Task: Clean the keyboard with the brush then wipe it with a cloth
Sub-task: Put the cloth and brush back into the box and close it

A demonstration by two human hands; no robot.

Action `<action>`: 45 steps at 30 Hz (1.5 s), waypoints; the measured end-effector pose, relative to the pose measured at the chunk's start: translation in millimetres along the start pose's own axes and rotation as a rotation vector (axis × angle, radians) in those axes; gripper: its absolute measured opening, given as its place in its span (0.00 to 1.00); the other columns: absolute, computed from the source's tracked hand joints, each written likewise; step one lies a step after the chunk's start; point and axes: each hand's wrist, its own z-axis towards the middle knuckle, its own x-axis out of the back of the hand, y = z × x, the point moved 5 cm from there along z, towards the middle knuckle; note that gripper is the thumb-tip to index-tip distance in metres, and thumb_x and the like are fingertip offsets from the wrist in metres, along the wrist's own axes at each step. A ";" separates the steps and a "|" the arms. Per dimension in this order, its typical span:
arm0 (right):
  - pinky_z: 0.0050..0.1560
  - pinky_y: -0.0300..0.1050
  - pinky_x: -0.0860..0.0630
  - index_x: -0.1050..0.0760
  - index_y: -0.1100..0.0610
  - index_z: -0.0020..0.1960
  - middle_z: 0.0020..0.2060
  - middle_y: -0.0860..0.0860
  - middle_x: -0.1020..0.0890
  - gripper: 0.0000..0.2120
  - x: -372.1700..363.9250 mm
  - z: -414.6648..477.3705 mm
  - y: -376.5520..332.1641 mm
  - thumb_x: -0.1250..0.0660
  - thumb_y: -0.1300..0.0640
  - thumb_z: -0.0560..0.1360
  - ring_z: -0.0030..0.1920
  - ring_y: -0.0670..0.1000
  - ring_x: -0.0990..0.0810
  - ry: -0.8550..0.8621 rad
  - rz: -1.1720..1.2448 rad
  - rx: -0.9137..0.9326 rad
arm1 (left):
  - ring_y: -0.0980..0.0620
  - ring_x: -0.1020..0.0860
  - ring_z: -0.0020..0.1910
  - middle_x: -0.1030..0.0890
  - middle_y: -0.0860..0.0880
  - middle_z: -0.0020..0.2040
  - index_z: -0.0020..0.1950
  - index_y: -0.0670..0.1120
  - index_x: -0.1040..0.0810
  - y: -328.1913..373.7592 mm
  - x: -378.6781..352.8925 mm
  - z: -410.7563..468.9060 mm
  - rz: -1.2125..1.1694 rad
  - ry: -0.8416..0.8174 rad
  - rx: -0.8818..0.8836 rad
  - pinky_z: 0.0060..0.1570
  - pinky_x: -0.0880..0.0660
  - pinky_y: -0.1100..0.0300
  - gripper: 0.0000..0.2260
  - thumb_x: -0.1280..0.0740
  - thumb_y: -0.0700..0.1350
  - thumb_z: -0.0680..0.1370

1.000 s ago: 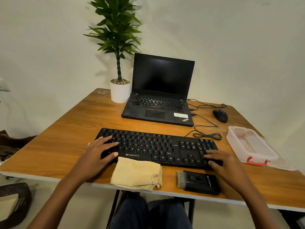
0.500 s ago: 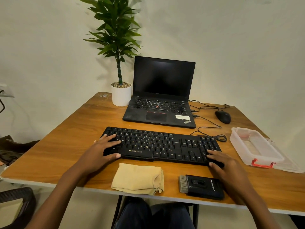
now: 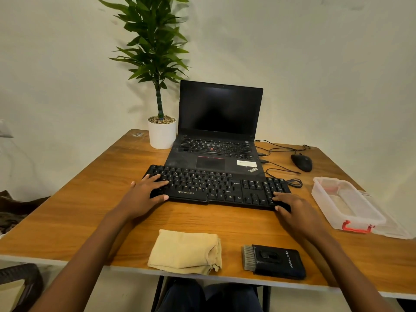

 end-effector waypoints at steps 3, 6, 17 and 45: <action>0.64 0.43 0.33 0.27 0.52 0.64 0.66 0.49 0.26 0.16 -0.4 1.0 1.0 0.36 0.56 0.76 0.67 0.49 0.31 -0.008 -0.013 0.021 | 0.49 0.52 0.76 0.45 0.51 0.77 0.73 0.55 0.37 1.2 -0.4 -1.6 0.026 0.002 0.007 0.71 0.57 0.40 0.24 0.39 0.55 0.78; 0.65 0.44 0.34 0.27 0.53 0.64 0.67 0.49 0.28 0.16 2.0 -2.3 0.7 0.36 0.57 0.76 0.68 0.49 0.31 -0.010 0.007 0.021 | 0.48 0.52 0.76 0.44 0.50 0.77 0.73 0.54 0.36 6.7 0.4 -6.6 0.065 0.052 0.033 0.71 0.59 0.39 0.23 0.39 0.54 0.79; 0.51 0.22 0.32 0.21 0.44 0.49 0.48 0.36 0.19 0.09 34.9 -70.4 -65.0 0.34 0.58 0.74 0.53 0.33 0.24 -0.073 0.504 0.204 | 0.65 0.30 0.55 0.28 0.65 0.51 0.56 0.59 0.23 90.5 -9.0 -61.9 0.030 -0.356 -0.255 0.64 0.41 0.53 0.20 0.38 0.68 0.71; 0.36 0.44 0.22 0.24 0.62 0.56 0.48 0.57 0.21 0.12 123.6 -16.5 125.7 0.33 0.67 0.72 0.47 0.56 0.21 0.455 1.301 -0.495 | 0.49 0.21 0.52 0.25 0.50 0.61 0.65 0.48 0.29 349.2 -72.1 55.2 -1.131 -0.396 -0.014 0.52 0.23 0.55 0.15 0.37 0.49 0.79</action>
